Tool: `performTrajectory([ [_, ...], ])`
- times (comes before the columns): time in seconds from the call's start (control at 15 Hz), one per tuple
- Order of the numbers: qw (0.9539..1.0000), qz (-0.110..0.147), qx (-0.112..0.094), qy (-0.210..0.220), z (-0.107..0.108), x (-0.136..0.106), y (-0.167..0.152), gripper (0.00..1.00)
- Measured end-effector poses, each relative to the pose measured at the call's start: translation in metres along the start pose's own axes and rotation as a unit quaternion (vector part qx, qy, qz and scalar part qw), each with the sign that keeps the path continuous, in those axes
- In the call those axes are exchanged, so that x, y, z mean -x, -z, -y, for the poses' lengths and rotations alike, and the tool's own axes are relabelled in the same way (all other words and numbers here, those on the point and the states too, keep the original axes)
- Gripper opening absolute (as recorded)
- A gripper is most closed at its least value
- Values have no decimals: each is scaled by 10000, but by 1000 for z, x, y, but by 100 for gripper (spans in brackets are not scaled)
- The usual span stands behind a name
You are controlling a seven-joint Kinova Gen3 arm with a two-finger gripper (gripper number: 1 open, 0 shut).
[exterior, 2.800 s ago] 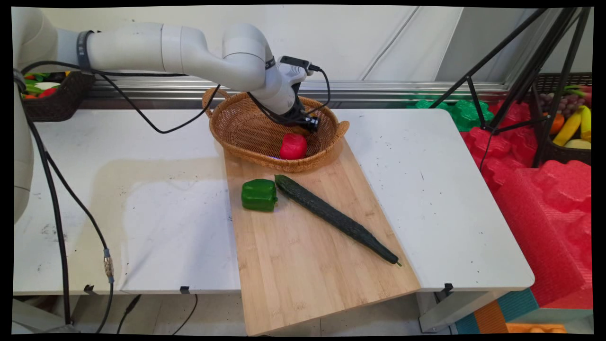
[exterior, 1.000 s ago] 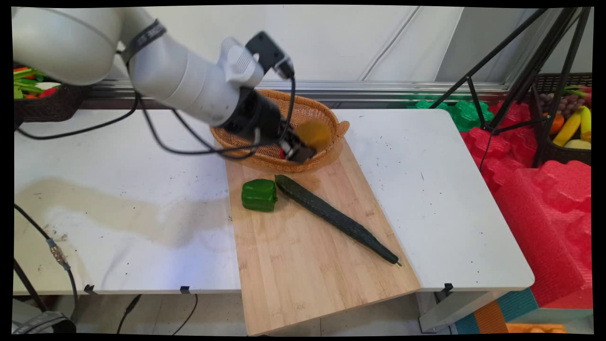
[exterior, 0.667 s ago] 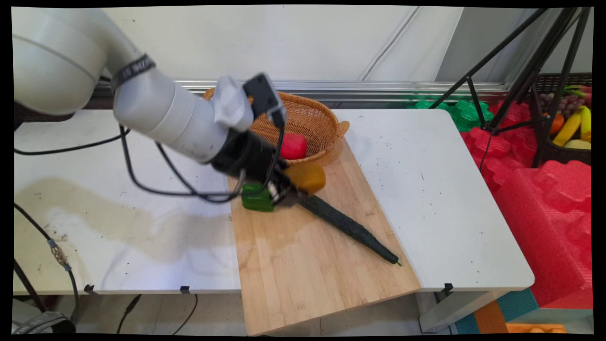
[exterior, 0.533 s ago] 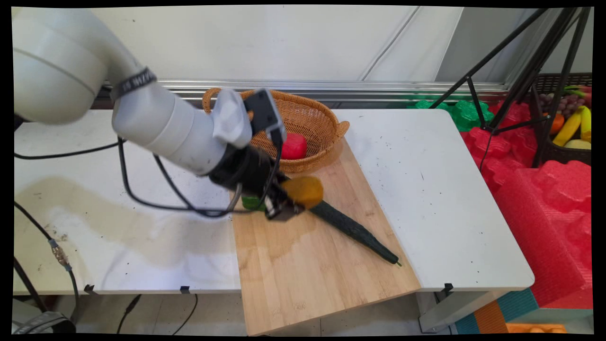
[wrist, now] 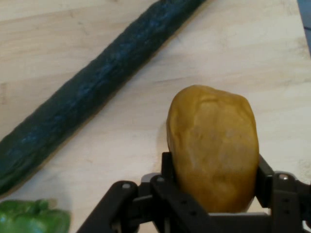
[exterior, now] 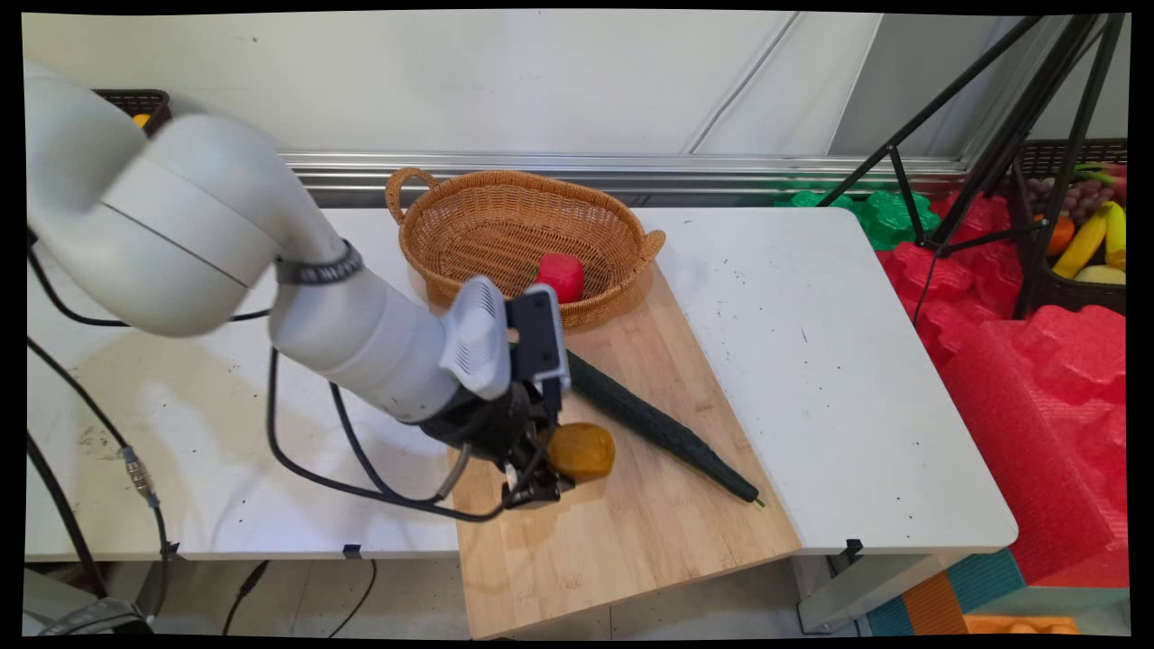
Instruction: Place the picked object on the cutting board
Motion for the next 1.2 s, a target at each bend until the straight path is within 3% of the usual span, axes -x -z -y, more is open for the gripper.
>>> performTrajectory([
  [0.53,9993,128,105,-329,-6,-13,-50,0],
  [0.93,9993,127,157,-317,-6,-17,-67,0],
  [1.0,9994,123,159,-296,-6,-16,-68,100],
  [1.2,9994,102,175,-273,-7,-15,-68,100],
])
